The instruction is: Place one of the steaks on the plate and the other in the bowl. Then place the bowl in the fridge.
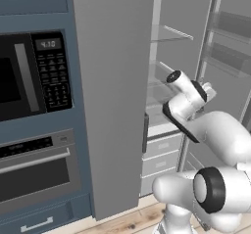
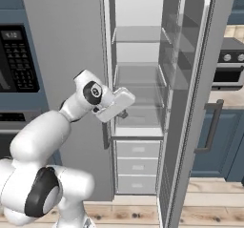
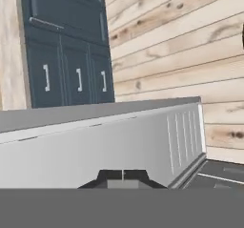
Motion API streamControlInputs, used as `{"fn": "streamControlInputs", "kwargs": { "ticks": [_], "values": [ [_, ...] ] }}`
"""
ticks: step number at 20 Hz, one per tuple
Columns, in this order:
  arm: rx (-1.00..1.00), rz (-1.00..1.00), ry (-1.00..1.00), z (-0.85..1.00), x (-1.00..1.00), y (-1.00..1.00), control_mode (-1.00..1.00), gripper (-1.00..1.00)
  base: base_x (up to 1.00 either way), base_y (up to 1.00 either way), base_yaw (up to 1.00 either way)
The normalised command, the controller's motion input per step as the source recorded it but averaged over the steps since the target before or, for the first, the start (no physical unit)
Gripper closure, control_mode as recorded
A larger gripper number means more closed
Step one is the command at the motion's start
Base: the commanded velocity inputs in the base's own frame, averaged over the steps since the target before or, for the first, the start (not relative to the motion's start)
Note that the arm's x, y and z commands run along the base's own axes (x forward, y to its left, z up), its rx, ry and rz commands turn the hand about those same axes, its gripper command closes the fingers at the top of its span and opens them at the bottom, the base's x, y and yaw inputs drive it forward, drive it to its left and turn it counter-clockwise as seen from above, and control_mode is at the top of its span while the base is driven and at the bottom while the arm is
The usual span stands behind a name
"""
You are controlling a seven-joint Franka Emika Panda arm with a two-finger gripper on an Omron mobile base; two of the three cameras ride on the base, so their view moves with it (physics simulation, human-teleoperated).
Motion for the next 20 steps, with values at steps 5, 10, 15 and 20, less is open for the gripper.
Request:
{"fn": "streamControlInputs", "kwargs": {
  "ticks": [5,10,15,20],
  "values": [
    [0.55,-0.29,-0.56,0.04,-0.03,0.59,-1.00,1.00,0.00,0.00,0.00],
    [0.60,-0.09,-0.25,0.06,-0.02,0.45,-1.00,1.00,0.00,0.00,0.00],
    [0.42,0.01,-0.14,0.02,-0.06,0.61,-1.00,1.00,0.00,0.00,0.00],
    [0.08,0.04,-0.12,0.00,-0.22,0.65,-1.00,1.00,0.00,0.00,0.00]
  ]
}}
